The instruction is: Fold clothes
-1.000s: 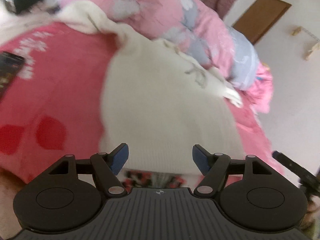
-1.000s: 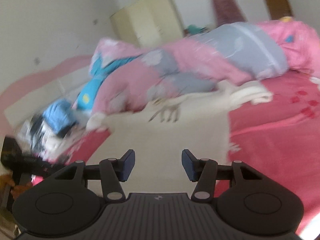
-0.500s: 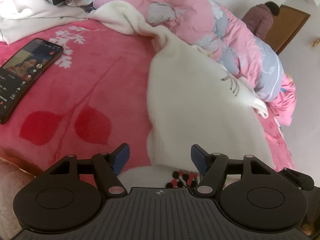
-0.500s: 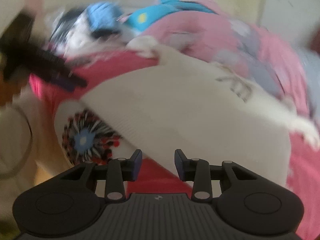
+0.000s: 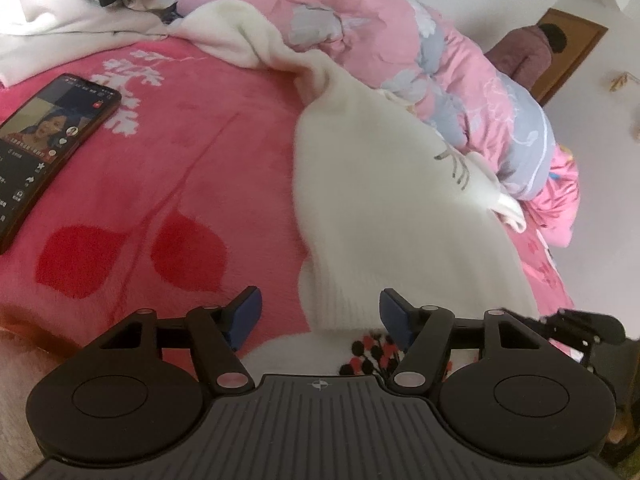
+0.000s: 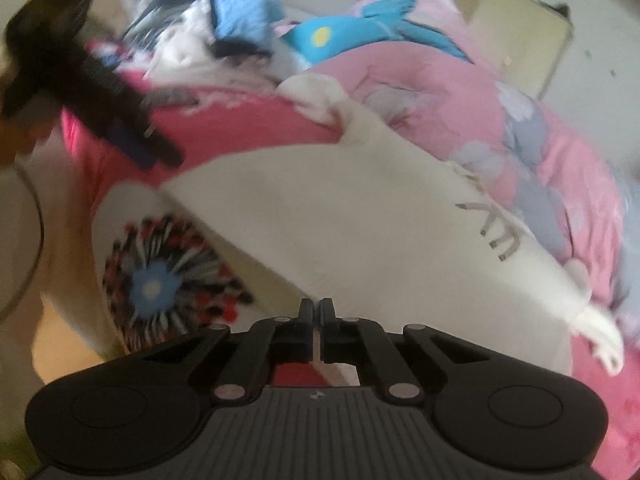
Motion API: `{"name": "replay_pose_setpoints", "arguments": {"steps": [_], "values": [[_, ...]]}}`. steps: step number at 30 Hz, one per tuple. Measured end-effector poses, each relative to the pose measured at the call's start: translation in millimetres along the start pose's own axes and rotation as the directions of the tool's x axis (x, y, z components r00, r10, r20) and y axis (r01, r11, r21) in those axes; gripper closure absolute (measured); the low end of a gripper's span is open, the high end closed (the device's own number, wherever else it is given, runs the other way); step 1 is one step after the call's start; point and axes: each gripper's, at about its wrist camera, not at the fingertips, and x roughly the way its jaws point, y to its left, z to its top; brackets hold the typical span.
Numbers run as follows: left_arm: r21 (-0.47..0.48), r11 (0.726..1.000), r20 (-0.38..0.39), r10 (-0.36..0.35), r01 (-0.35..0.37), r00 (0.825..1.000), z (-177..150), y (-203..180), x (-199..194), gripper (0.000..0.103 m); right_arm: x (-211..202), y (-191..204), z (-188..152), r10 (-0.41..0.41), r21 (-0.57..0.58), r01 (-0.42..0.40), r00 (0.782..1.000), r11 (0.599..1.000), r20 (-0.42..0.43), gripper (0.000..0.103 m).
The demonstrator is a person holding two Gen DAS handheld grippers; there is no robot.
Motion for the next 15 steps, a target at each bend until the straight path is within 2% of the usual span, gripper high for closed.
{"name": "replay_pose_setpoints", "arguments": {"steps": [3,7,12,15], "values": [[0.050,0.998,0.021,-0.025,0.024,0.999,-1.9,-5.8,-5.7,0.038,0.7,-9.0,3.7,0.003,0.056,-0.003,1.000,0.998,0.004,0.102],[0.215,0.976,0.026,-0.029,0.023,0.999,-10.5,-26.7,-12.8,0.035,5.4,-10.5,4.4,0.005,0.076,-0.005,1.000,0.997,0.001,0.102],[0.472,0.880,0.049,0.037,-0.056,0.998,-35.7,-62.4,-8.8,0.035,10.2,-9.7,2.3,0.011,0.078,-0.011,1.000,0.997,-0.003,0.102],[0.548,0.827,0.089,0.091,-0.125,0.992,-42.7,-75.8,2.0,0.037,10.1,-12.4,1.9,0.016,0.096,-0.016,1.000,0.995,0.003,0.102]]}}
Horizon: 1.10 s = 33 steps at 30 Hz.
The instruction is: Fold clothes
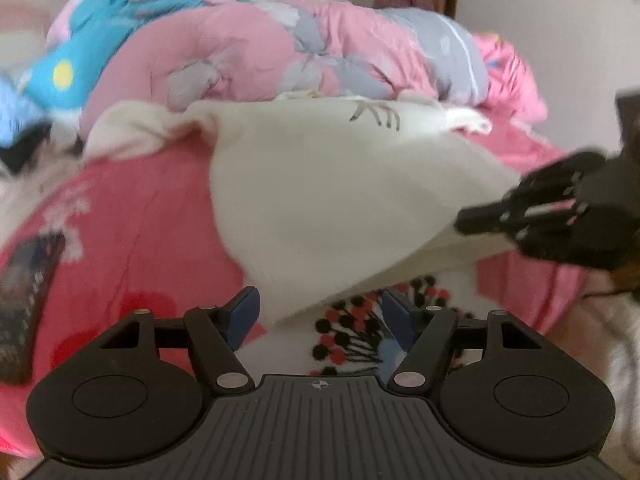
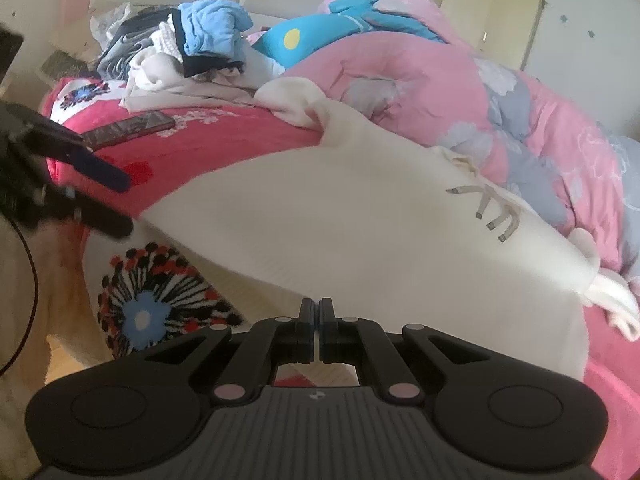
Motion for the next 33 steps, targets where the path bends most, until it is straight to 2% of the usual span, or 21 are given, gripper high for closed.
{"name": "replay_pose_setpoints", "arguments": {"steps": [3,11,13,16,19,21,23,25,27,29,31,33], "values": [[0.077,0.995,0.013,0.060,-0.061,0.998,3.3,-11.7,11.2,0.047,-1.1,-2.0,-1.0,0.005,0.014,-0.005,1.000,1.000,0.007,0.102],[0.225,0.969,0.039,0.098,-0.104,0.994,5.4,-27.4,28.4,0.063,-1.3,-7.7,-3.8,0.024,0.049,-0.026,0.999,0.998,0.030,0.102],[0.241,0.964,0.032,0.111,-0.115,0.993,5.5,-27.8,33.9,0.073,-1.1,-9.0,-4.6,0.030,0.057,-0.032,0.999,0.998,0.034,0.102],[0.213,0.971,0.033,0.106,-0.110,0.994,8.2,-22.8,37.5,0.089,-0.1,-10.2,-6.2,0.041,0.063,-0.043,0.999,0.997,0.035,0.102],[0.184,0.972,0.080,0.136,-0.149,0.987,14.3,-20.0,42.2,0.093,4.4,-10.6,-7.8,0.028,0.053,-0.030,0.999,0.998,0.038,0.102],[0.151,0.973,0.117,0.158,-0.175,0.980,20.3,-18.3,44.1,0.094,8.2,-13.0,-6.3,-0.008,0.046,0.005,0.999,0.999,0.054,0.102],[0.144,0.970,0.182,0.169,-0.196,0.969,22.5,-20.8,40.8,0.095,7.7,-16.9,-3.3,-0.034,0.057,0.029,0.996,0.998,0.082,0.102],[0.198,0.952,0.251,0.181,-0.233,0.951,16.6,-28.2,35.8,0.095,6.1,-21.0,0.0,-0.056,0.073,0.048,0.992,0.996,0.112,0.102],[0.259,0.935,0.268,0.170,-0.240,0.948,5.0,-34.6,32.7,0.095,2.7,-18.7,-3.2,-0.030,0.045,0.025,0.992,0.999,0.125,0.102],[0.308,0.921,0.256,0.159,-0.237,0.953,-6.6,-37.5,31.0,0.095,0.1,-12.7,-9.2,0.008,-0.004,-0.008,0.993,1.000,0.118,0.102],[0.359,0.904,0.243,0.149,-0.232,0.958,-17.4,-39.3,29.8,0.095,0.3,-1.3,-17.7,0.046,-0.080,-0.039,0.996,0.996,0.078,0.102],[0.405,0.882,0.240,0.151,-0.240,0.959,-25.7,-39.9,30.1,0.095,3.0,5.8,-20.2,0.045,-0.133,-0.037,0.997,0.990,0.061,0.102]]}}
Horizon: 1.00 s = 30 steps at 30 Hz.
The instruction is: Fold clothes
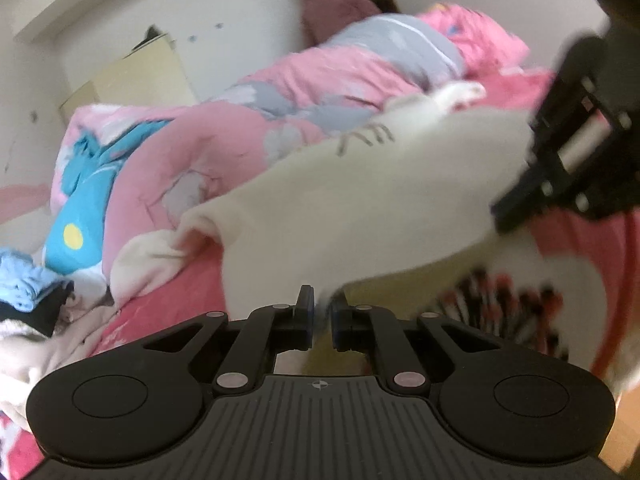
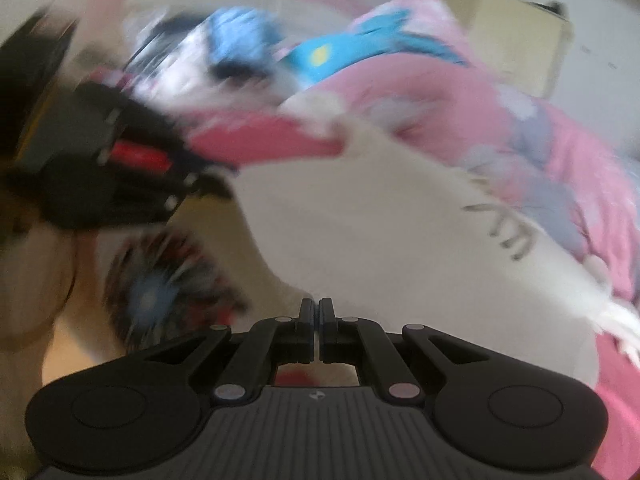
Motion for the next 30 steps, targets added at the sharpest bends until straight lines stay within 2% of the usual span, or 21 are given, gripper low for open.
{"name": "replay_pose_setpoints", "arguments": {"steps": [3,5,10,13,17,19,25,27,30], "values": [[0.035,0.999,0.002,0.009,-0.009,1.000,-5.3,-2.5,-0.7,0.095,4.8,8.9,-0.7,-0.008,-0.070,0.007,1.000,0.998,-0.017,0.102],[0.024,1.000,0.011,0.013,-0.013,1.000,-4.0,-1.0,1.4,0.095,7.6,12.8,-0.1,-0.017,-0.099,0.014,0.999,0.995,-0.027,0.102],[-0.031,0.999,0.050,0.039,-0.038,0.998,4.5,3.9,3.1,0.095,6.6,8.9,9.9,-0.045,-0.042,0.043,0.998,0.998,-0.036,0.099],[-0.057,0.997,0.065,0.051,-0.047,0.997,6.9,6.6,4.2,0.095,-1.2,6.8,14.6,-0.031,0.016,0.031,0.999,0.999,-0.016,0.098],[-0.075,0.995,0.080,0.065,-0.059,0.995,8.6,8.9,3.3,0.095,-9.5,6.0,21.5,0.014,0.089,-0.014,1.000,0.996,0.011,0.098],[-0.080,0.995,0.088,0.069,-0.062,0.994,9.2,10.2,3.1,0.095,-13.7,6.8,25.3,0.059,0.123,-0.063,0.998,0.990,0.033,0.098],[-0.091,0.993,0.112,0.079,-0.069,0.991,11.6,12.9,1.9,0.095,-8.8,11.1,30.9,0.212,0.206,-0.221,0.975,0.953,0.066,0.098],[-0.082,0.994,0.127,0.082,-0.072,0.989,11.9,12.7,0.1,0.095,-1.2,14.9,31.6,0.204,0.200,-0.210,0.978,0.957,0.051,0.098],[-0.076,0.995,0.140,0.068,-0.057,0.988,10.9,12.6,-3.7,0.095,18.4,16.2,32.6,0.110,0.188,-0.110,0.994,0.976,0.009,0.098]]}}
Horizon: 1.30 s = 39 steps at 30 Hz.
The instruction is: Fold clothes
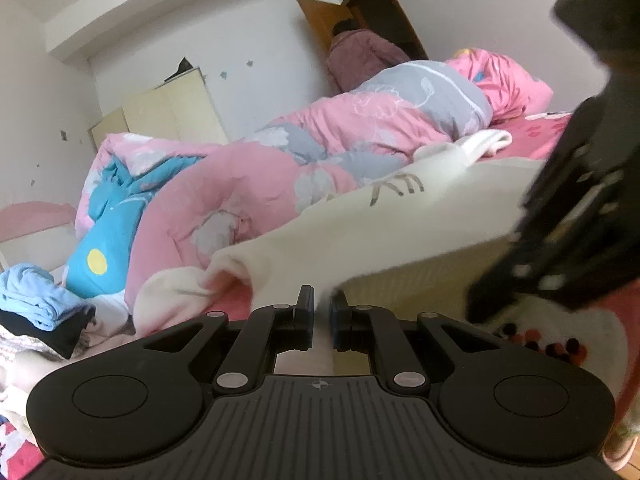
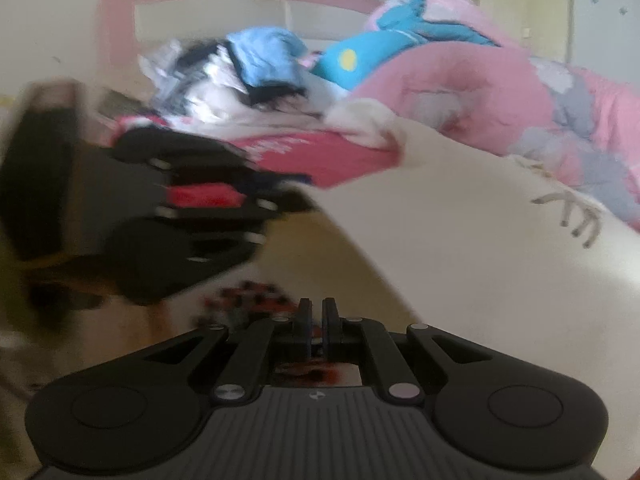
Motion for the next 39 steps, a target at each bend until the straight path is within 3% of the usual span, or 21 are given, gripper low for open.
{"name": "replay_pose_setpoints", "arguments": {"steps": [5,11,15,19,22,28,33,39], "values": [[0.051,0.998,-0.029,-0.037,0.038,0.999,-8.5,-6.6,2.0,0.095,20.4,-7.7,3.9,-0.193,-0.021,0.195,0.979,0.981,0.065,0.099],[0.117,0.993,-0.071,-0.027,0.035,0.997,-19.5,-20.3,12.5,0.095,31.3,-11.7,-3.9,-0.231,-0.008,0.232,0.971,0.973,0.070,0.099],[0.125,0.992,-0.091,-0.022,0.034,0.996,-26.0,-21.8,14.4,0.095,10.2,-2.7,-12.0,-0.215,-0.093,0.219,0.976,0.971,0.043,0.098],[0.125,0.992,-0.094,-0.023,0.034,0.995,-29.0,-21.1,13.2,0.095,-18.6,6.4,-21.9,-0.124,-0.171,0.120,0.992,0.978,-0.015,0.097],[0.124,0.992,-0.095,-0.024,0.036,0.995,-29.1,-21.0,13.6,0.095,-34.1,5.6,-19.1,-0.017,-0.123,0.014,1.000,0.992,-0.025,0.097],[0.121,0.992,-0.100,-0.023,0.035,0.995,-29.5,-20.7,13.9,0.095,-31.4,4.4,0.2,0.111,-0.022,-0.110,0.992,0.994,0.055,0.097],[0.119,0.992,-0.104,-0.024,0.036,0.994,-29.3,-20.5,14.6,0.095,-8.6,12.1,3.4,0.036,-0.065,-0.034,0.999,0.997,0.030,0.097],[0.099,0.994,-0.100,-0.026,0.036,0.995,-29.9,-19.5,14.5,0.095,8.1,-8.0,5.4,-0.011,0.037,0.012,0.999,0.999,-0.032,0.097]]}}
